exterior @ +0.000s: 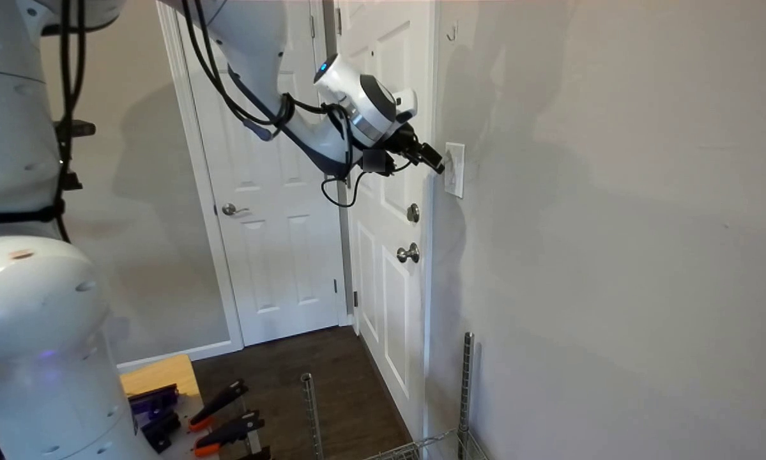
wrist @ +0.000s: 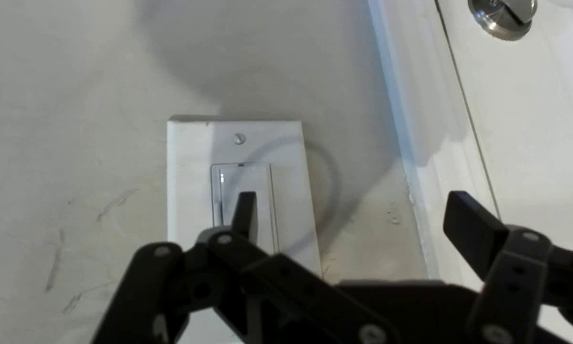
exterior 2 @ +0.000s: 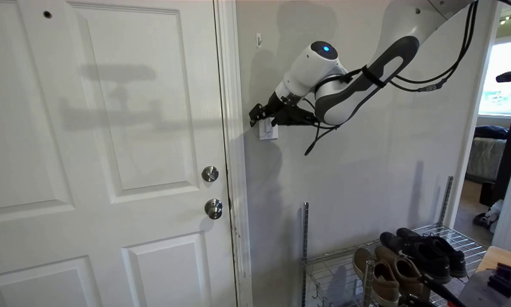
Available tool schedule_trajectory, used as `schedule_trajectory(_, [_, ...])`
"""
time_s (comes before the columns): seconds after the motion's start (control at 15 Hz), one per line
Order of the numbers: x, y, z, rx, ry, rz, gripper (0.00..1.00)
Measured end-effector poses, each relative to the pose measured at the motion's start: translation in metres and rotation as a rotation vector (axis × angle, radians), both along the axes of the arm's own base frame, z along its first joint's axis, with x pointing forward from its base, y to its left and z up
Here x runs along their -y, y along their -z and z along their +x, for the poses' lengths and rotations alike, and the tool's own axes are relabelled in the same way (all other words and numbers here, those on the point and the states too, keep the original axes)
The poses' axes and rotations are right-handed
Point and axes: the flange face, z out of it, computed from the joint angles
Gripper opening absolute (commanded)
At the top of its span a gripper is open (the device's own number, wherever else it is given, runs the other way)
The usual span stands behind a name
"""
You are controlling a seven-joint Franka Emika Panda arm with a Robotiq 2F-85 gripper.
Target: Turn off the light
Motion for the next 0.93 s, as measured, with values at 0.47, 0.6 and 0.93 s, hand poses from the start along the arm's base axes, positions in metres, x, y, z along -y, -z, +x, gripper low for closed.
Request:
schedule_trajectory(0.47, [-0.004,0.007,0.000,-0.022,0.009,-0.022,1.00])
schedule_trajectory(0.6, [-0.005,0.008,0.001,-0.023,0.009,-0.023,1.00])
schedule_trajectory(0.93, [-0.005,0.017,0.013,-0.027,0.014,-0.033,1.00])
